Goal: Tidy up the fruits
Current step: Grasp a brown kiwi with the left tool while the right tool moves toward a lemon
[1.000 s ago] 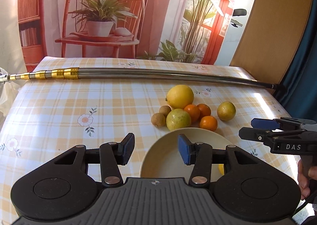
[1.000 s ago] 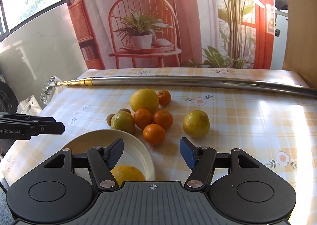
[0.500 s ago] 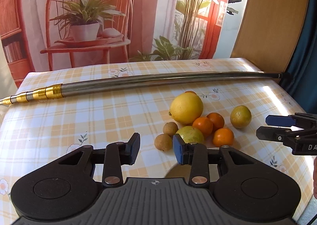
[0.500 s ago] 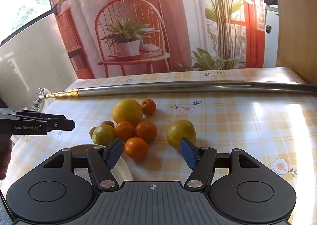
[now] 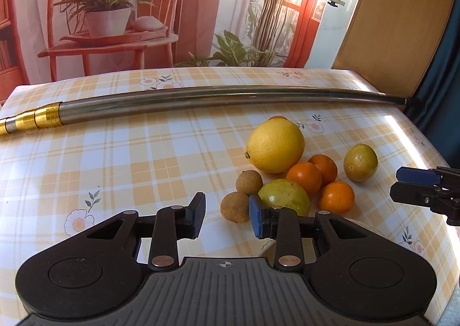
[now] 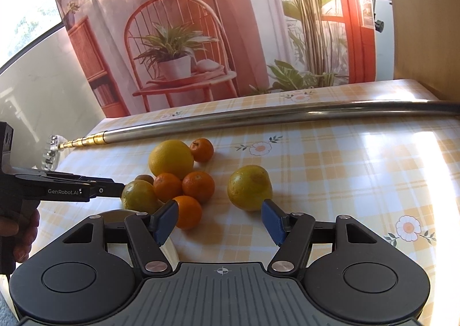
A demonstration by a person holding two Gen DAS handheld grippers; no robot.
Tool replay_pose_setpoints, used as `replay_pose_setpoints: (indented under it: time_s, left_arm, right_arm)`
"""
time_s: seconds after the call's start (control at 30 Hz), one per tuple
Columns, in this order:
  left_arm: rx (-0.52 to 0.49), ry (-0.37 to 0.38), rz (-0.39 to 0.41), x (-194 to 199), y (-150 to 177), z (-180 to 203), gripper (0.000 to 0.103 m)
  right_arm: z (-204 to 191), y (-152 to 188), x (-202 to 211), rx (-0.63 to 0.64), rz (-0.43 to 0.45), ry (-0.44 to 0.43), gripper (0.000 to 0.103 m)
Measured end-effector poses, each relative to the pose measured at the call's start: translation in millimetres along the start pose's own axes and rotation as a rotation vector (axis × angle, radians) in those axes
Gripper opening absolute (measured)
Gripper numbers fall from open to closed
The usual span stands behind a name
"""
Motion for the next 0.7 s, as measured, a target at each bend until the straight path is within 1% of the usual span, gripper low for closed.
replay_pose_setpoints:
  time_s: [0.1,0.23,0.33,0.4,0.5,0.7]
  left_arm:
    - [-0.017,0.004,-0.003,-2,0,1,0.033]
    - [0.035,0.044,-0.025,-9,-4,-6,0.033]
    - [0.054,0.055,-0.059,-18,-3,-8,0.033]
    - [0.036,0.043,-0.05,-20,-4,-7,0.033]
    - [0.032,0.028,-0.046,-20,-5,-7,0.029]
    - [0.02,0.002,-0.017,-6,0,-6,0.029]
  right_arm:
    - [1,1,-1,-0.004,-0.005,-0.002,0.061]
    - [1,1,-3,-0.011,-0.011,-0.008,0.061]
    - [1,0,-2,-0.009,-0.009,-0.006,0.061]
    - [1,0,-1,-0.01,-0.007,-0.004,0.061]
    - [2,0,-1,-0.015,-0.007,0.0,0.061]
    - [3,0,0,-0.014,-0.007,0.0,0.061]
Point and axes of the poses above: each gripper's, at about its wrist camera, not at the fingertips, and x roughly against the way its jaws point, z to its right, y to its underside, the point moved 6 cm from there along -x, roughly the way its jaws point, and after that the axes turned 4 degrees about -z, right-handed, at the moved point
